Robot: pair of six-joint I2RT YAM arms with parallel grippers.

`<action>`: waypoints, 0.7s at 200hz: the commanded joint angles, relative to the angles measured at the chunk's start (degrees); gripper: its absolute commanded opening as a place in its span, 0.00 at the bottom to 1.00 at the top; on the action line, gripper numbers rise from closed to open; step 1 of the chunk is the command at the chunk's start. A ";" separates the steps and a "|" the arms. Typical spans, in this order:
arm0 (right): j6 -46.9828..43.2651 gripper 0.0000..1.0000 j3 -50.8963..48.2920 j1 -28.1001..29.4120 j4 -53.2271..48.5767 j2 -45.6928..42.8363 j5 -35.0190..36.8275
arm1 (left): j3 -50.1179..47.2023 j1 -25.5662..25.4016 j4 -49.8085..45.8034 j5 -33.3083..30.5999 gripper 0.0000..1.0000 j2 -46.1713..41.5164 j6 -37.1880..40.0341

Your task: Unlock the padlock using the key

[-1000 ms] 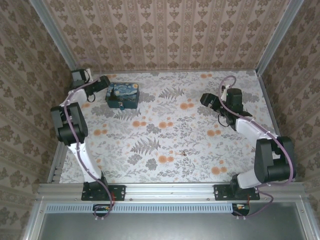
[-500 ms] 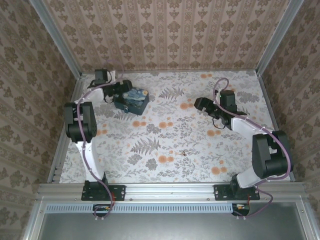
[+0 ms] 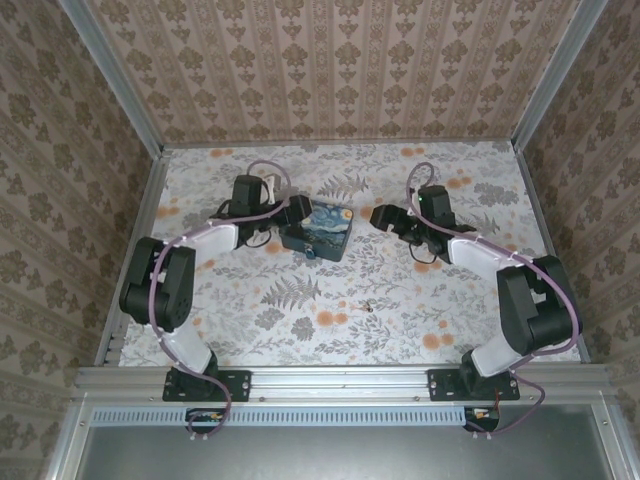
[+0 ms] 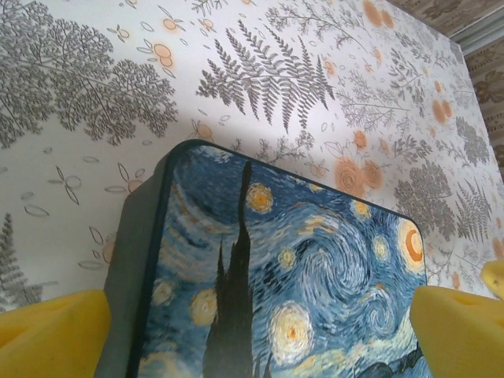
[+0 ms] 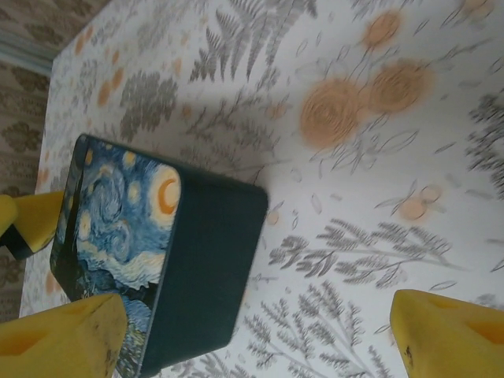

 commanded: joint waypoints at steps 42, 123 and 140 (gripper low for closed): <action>5.51 0.81 -0.62 3.09 3.55 5.13 -2.50 | -1.12 0.58 4.90 -3.17 1.00 0.19 -3.17; 11.56 0.60 4.40 5.32 10.12 12.21 -7.36 | -6.43 -9.37 9.51 -6.55 1.00 -2.79 -7.69; 11.73 0.54 5.82 5.38 9.93 13.17 -7.36 | -6.74 -11.07 9.73 -7.46 1.00 -3.36 -8.28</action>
